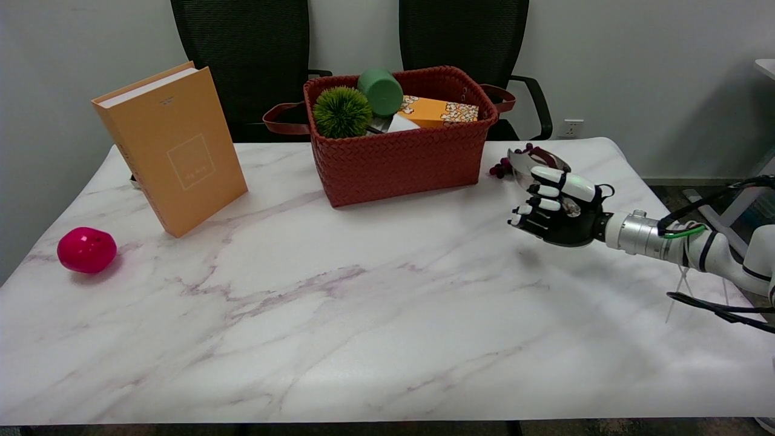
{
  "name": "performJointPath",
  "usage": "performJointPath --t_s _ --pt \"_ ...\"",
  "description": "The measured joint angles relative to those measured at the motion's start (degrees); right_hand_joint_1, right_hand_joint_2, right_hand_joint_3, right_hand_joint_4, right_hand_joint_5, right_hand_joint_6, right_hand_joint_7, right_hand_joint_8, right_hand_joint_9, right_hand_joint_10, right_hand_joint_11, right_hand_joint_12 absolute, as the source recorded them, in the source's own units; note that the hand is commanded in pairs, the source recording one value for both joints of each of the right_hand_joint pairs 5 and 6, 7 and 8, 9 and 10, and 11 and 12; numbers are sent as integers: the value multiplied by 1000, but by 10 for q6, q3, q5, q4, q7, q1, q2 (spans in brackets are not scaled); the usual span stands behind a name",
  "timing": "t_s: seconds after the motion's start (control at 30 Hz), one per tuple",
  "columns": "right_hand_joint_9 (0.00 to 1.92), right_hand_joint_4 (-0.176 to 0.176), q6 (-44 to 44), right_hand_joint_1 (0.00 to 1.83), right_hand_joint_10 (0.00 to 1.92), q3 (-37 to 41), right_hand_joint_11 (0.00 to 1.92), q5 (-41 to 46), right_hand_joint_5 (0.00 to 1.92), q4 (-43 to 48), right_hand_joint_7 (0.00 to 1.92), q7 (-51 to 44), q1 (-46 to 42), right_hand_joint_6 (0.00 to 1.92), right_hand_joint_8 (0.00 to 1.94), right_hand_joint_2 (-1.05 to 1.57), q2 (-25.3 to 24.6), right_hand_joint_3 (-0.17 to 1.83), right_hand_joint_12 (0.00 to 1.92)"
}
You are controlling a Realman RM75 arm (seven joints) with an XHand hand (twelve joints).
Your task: Pick up the stainless steel scoop.
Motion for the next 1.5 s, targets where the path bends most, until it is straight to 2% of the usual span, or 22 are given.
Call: performJointPath --t_s 0.5,0.97,1.2,1.5 --pt "1242 0 14 844 1242 75 1096 23 1871 63 1756 -31 -73 1871 1756 1571 -1 94 1096" --pt "1229 0 90 844 1229 137 1091 -15 1805 136 1731 -67 -80 1805 1731 1571 0 172 1091" --pt "1221 0 133 837 1221 133 1088 -24 1789 192 1722 -85 -64 1789 1722 1571 2 207 1088" --pt "1206 0 181 843 1206 81 1067 -29 1748 246 1711 -109 -19 1748 1711 1540 2 232 1067"
